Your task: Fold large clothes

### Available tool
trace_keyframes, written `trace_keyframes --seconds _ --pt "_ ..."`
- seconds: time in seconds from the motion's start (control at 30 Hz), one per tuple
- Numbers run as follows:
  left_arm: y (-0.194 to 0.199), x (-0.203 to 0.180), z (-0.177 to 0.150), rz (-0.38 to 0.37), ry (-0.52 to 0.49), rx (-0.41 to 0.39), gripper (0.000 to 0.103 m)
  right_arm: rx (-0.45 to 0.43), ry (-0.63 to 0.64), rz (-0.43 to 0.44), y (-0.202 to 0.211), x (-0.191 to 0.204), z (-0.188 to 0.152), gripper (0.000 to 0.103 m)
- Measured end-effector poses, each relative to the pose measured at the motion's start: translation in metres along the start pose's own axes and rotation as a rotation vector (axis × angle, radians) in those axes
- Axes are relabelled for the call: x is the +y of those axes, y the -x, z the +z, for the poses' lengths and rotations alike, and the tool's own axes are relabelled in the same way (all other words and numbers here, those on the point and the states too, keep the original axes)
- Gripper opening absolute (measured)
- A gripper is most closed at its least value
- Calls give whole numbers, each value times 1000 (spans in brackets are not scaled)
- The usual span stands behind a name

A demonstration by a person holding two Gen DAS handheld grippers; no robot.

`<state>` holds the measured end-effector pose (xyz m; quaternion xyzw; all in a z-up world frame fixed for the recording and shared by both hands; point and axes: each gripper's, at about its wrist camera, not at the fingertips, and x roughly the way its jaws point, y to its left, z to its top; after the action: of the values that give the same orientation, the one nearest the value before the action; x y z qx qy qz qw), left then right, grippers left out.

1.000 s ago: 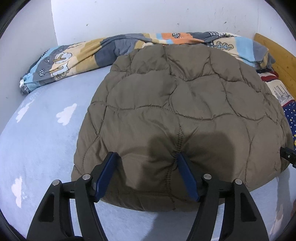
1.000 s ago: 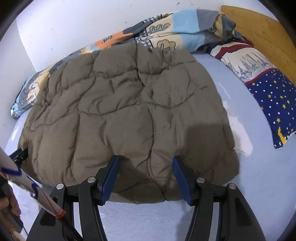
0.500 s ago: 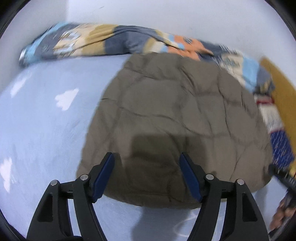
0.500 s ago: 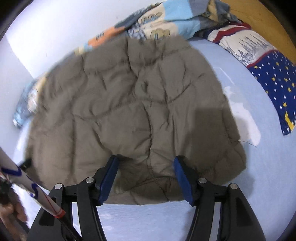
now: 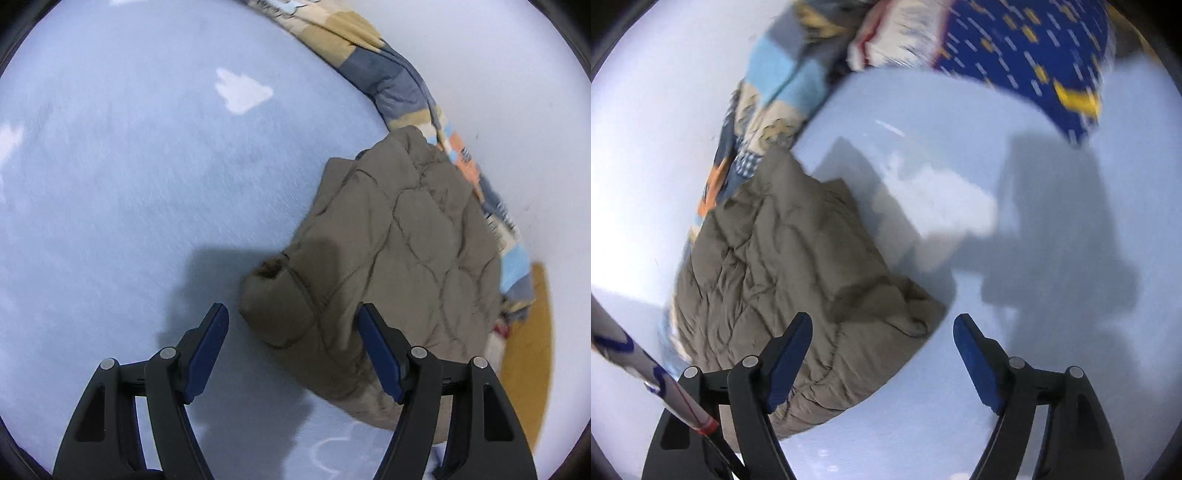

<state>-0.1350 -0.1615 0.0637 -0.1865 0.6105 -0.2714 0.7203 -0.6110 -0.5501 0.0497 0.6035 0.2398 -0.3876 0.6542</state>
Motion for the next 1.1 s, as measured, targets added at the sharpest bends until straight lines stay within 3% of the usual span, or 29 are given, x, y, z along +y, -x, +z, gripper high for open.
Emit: trace_keyframes --seconds 0.17,0.33,0.47,0.5,0.6,0.63,0.7,0.9,1.1 --pt "-14 4 -7 -38 19 -8 72 50 -61 87 -19 -6 -9 83" --pt "-31 11 -4 -101 59 -50 81 18 -99 120 -37 -8 -12 86" --pt "-47 15 0 -176 104 -39 85 20 -124 177 -53 -14 -11 87" --pt "-46 14 2 -190 102 -45 81 17 -120 186 -55 -14 -10 85" --pt "-38 -9 2 -139 -35 -97 54 -3 -70 182 -52 -5 -8 55" --pt "-31 -19 0 -117 -83 -119 48 -15 -31 165 -48 2 -9 47" --pt "-22 -29 -3 -90 -138 -149 43 -47 75 105 -38 21 -11 41" --pt "19 -60 -15 -56 -281 -227 38 -158 358 -10 -1 74 -28 33" --pt "68 -63 -29 -94 -307 -255 38 -196 442 24 48 94 -48 32"
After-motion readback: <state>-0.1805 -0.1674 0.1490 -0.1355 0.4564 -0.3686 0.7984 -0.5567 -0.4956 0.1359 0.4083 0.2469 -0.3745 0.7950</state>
